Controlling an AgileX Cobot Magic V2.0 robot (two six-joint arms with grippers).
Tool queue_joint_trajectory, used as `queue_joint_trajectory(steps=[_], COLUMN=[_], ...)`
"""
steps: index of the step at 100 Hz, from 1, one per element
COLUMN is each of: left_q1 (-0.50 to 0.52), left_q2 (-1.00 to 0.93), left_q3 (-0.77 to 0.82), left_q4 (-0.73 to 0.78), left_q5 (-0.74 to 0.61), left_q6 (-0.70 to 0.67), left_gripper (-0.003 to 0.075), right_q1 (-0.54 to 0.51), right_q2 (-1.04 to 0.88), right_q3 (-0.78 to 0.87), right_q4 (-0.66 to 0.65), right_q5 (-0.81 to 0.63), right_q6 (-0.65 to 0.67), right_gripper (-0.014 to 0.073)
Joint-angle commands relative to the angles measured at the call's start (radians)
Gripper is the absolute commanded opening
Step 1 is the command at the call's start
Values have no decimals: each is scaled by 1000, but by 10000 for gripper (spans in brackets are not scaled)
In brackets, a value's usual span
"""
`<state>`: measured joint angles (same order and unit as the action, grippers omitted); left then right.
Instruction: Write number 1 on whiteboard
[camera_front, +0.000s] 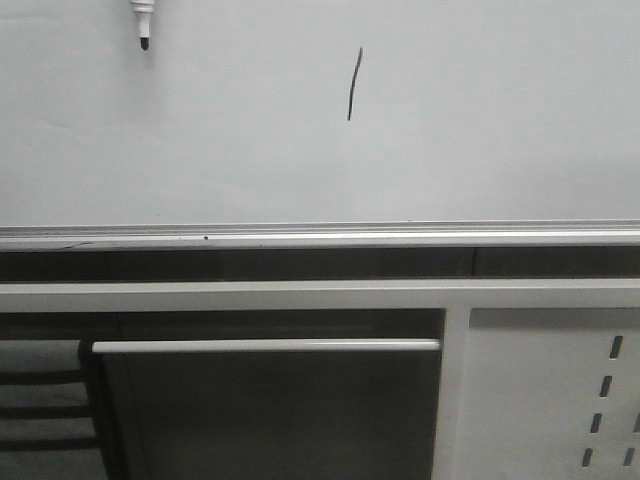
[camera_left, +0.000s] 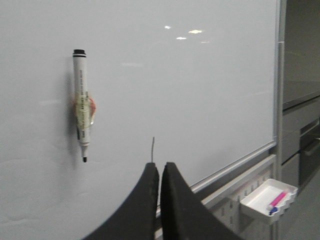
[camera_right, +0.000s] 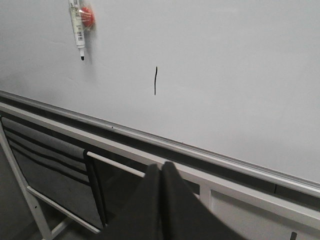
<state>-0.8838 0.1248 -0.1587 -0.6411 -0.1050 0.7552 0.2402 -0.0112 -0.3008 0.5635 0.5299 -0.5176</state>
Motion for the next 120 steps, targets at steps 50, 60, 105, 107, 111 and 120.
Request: queue_joint_trajectory(steps=[50,60,105,107,111,120], left_q1=[663,669,667,667,667,667], left_q2=[-152,-152,-152,-152,-152,-152], left_q3=[203,205,203,203,203,203], left_q4=[522,522,510,510,510,510], left_q5=[72,111,119,119,119,119], left_q6=[-721,-721,-721,-721,-721,-721], left_gripper=[-20,-20,-20,-20,-20,-20], right_q1=[-5,-5,-5,-5,-5,-5], right_q2=[-8,-8,-8,-8,-8,-8], right_q3=[-24,-24,-24,-24,-24,-24], right_q4=[18,18,18,18,18,18], right_q5=[-68,-70,-70,-70,-70,-70], right_q6=[-1,-1,-1,-1,-1,-1], right_gripper=[-64,-64,-64,-64,-64,-64])
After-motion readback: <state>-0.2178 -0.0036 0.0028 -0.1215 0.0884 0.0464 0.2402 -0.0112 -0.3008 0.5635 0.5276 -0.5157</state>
